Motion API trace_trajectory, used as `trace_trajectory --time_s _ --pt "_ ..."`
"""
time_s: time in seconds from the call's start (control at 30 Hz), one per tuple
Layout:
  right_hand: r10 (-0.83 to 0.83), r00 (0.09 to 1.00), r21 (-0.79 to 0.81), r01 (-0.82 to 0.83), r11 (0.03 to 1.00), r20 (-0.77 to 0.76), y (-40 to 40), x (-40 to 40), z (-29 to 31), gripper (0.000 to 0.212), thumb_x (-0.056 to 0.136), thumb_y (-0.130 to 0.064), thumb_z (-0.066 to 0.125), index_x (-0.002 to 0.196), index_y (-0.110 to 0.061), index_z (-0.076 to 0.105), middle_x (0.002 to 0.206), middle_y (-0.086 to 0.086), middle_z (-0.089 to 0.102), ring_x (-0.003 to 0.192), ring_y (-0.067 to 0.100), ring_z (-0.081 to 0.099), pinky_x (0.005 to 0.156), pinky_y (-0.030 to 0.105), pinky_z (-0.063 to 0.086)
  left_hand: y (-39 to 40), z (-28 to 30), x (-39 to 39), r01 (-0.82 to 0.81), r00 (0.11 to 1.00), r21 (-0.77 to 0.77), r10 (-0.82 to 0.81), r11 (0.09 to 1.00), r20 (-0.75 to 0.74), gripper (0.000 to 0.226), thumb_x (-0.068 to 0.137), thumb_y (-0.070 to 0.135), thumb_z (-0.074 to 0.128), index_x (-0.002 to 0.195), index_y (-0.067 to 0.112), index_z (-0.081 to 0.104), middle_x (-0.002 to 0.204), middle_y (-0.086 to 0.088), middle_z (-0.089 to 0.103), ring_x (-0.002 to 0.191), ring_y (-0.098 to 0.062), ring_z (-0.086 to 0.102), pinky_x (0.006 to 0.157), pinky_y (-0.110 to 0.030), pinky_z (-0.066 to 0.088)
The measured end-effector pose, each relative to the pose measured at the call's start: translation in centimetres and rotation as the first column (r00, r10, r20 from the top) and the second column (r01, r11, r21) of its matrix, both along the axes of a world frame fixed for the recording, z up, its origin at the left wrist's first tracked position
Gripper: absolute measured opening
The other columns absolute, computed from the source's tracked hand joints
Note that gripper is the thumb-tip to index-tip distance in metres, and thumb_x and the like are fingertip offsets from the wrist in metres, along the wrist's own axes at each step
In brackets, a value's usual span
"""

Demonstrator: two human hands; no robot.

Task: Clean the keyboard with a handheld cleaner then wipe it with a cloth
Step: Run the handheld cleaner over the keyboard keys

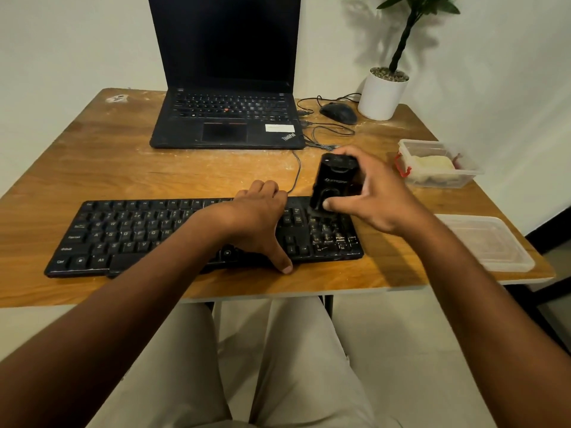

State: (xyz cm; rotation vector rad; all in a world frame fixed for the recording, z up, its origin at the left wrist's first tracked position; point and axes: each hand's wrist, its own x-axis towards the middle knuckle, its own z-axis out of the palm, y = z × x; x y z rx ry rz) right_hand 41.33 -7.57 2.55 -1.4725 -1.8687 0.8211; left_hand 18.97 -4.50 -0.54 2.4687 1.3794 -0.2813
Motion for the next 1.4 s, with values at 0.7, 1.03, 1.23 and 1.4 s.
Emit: trace_trajectory --time_s 0.7,1.03,1.23,1.4 --pt "-0.114 0.986 0.084 0.104 0.991 0.121 -1.3 1.7 -1.5 0.061 0.078 -0.009 0.084 0.121 -0.037 0.050 0.106 -0.019 0.062 0.097 -0.005 0.061 0.071 0.004 0.047 0.2 -0.3 -0.2 0.012 1.000 0.004 -0.012 1.000 0.000 0.126 0.049 0.076 0.085 0.150 0.024 0.029 0.144 0.001 0.031 0.134 -0.022 0.029 0.115 -0.048 0.036" --pt "-0.309 0.929 0.153 0.342 0.927 -0.203 -3.7 -4.5 -3.4 0.062 0.073 -0.012 0.086 0.121 -0.036 0.053 0.102 -0.021 0.063 0.092 -0.017 0.059 0.068 0.005 0.049 0.1 -0.4 -0.2 0.024 1.000 0.020 -0.024 1.000 -0.012 0.128 0.052 0.076 0.083 0.153 0.022 0.026 0.147 -0.002 0.029 0.137 -0.024 0.027 0.116 -0.047 0.034" --pt "-0.510 0.855 0.188 0.519 0.834 -0.097 -4.3 -2.8 -3.9 0.064 0.074 -0.018 0.085 0.125 -0.038 0.052 0.090 -0.029 0.052 0.077 -0.017 0.053 0.055 0.001 0.043 0.0 -0.2 -0.2 0.045 0.999 0.019 -0.045 0.999 -0.011 0.128 0.056 0.077 0.081 0.154 0.017 0.025 0.150 -0.005 0.027 0.140 -0.027 0.025 0.118 -0.049 0.031" --pt "-0.572 0.808 0.221 0.589 0.777 -0.142 -4.2 -3.3 -3.0 0.052 0.071 -0.018 0.084 0.110 -0.036 0.056 0.087 -0.025 0.059 0.076 -0.022 0.056 0.055 0.002 0.043 0.0 -0.3 -0.5 0.051 0.999 0.026 -0.051 0.998 0.002 0.127 0.055 0.078 0.081 0.153 0.017 0.027 0.149 -0.005 0.028 0.139 -0.027 0.025 0.118 -0.050 0.032"
